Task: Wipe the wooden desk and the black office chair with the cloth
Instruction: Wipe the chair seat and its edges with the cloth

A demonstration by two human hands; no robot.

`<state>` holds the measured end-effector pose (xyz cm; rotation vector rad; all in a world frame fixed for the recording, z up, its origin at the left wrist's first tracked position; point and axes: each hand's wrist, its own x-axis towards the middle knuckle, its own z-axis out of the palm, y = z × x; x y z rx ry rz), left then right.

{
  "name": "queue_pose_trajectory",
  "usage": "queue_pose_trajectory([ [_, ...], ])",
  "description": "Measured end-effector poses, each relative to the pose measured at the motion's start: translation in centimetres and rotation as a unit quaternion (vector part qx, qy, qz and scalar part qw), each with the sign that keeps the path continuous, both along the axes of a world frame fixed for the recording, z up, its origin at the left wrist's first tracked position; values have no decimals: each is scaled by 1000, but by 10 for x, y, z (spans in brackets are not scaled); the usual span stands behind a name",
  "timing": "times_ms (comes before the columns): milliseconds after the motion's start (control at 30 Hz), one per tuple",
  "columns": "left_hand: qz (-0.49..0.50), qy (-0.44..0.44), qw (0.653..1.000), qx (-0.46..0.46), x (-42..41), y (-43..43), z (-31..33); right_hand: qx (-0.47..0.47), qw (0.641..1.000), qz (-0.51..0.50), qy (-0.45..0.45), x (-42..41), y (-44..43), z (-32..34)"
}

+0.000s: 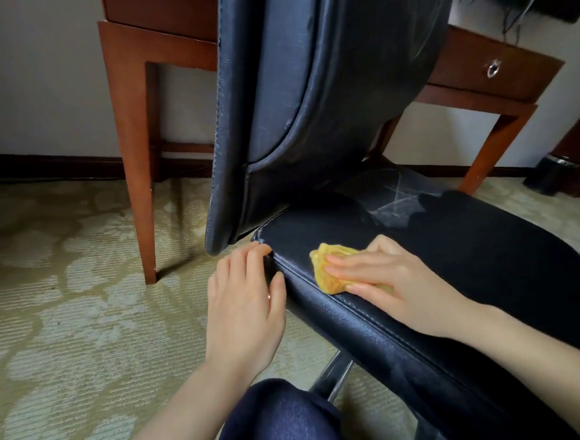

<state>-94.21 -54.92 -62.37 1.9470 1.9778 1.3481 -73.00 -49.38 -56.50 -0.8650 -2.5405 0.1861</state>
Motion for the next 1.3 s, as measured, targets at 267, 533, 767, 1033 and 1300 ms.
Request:
queue_pose_trajectory([
  [267, -58, 61, 996, 30, 16, -6, 3, 13, 987, -154, -38, 88, 19, 13],
  [533, -53, 174, 983, -22, 24, -1, -5, 10, 926, -371, -72, 100, 104, 1],
  [767, -37, 218, 975, -12, 23, -2, 0, -3, 942, -324, -91, 43, 134, 5],
  [1033, -29, 234, 971, -36, 26, -1, 0, -53, 980, -173, -79, 41, 78, 10],
  [1300, -20, 238, 970, -39, 27, 0, 2, 3, 998, -55, -21, 66, 10, 6],
])
